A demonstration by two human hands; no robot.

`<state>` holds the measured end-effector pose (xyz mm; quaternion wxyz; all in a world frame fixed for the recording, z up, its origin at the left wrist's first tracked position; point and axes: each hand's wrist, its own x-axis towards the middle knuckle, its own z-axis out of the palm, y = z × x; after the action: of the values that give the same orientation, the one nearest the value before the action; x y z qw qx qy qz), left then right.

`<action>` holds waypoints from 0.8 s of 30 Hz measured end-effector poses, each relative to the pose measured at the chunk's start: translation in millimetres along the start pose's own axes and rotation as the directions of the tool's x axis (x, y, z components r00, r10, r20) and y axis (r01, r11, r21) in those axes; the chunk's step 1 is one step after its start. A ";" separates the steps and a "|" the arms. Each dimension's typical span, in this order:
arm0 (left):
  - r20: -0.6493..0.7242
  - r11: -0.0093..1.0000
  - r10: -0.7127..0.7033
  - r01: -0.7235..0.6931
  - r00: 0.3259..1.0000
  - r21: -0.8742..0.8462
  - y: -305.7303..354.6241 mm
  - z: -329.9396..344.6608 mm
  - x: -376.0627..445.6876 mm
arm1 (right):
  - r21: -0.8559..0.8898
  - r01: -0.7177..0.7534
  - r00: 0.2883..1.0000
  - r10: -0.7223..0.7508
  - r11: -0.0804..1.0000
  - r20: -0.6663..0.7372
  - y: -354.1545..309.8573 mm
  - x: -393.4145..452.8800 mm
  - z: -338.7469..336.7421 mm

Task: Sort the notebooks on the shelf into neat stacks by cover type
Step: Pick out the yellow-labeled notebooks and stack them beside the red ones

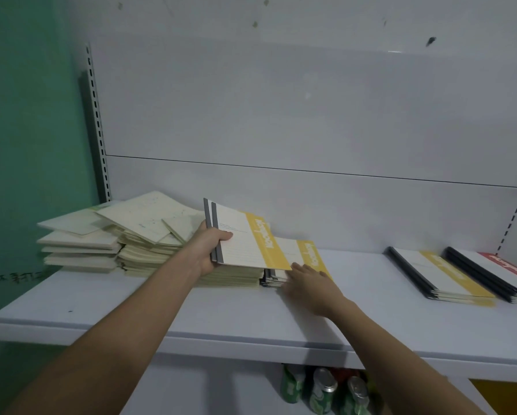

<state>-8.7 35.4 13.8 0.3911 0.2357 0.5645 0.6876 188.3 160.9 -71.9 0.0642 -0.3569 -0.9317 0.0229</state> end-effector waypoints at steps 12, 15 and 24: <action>0.072 0.999 0.033 -0.035 0.997 0.022 -8.7 8.0 1.3 | 0.524 -0.010 0.794 0.325 0.852 -0.514 20.6 -28.8 -42.2; 0.118 0.997 0.040 -0.046 0.992 0.055 -17.1 28.4 -0.3 | 0.567 0.115 0.733 0.316 0.816 -0.603 4.9 -36.9 -54.3; 0.161 1.000 0.006 -0.006 0.987 -0.001 -42.3 95.1 5.2 | 0.226 0.419 0.801 -0.241 0.880 -0.547 7.8 -56.1 -41.0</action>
<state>72.5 98.3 -3.6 0.4333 0.2925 0.5302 0.6676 240.4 129.1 -37.7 0.3679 -0.1637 -0.9122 0.0756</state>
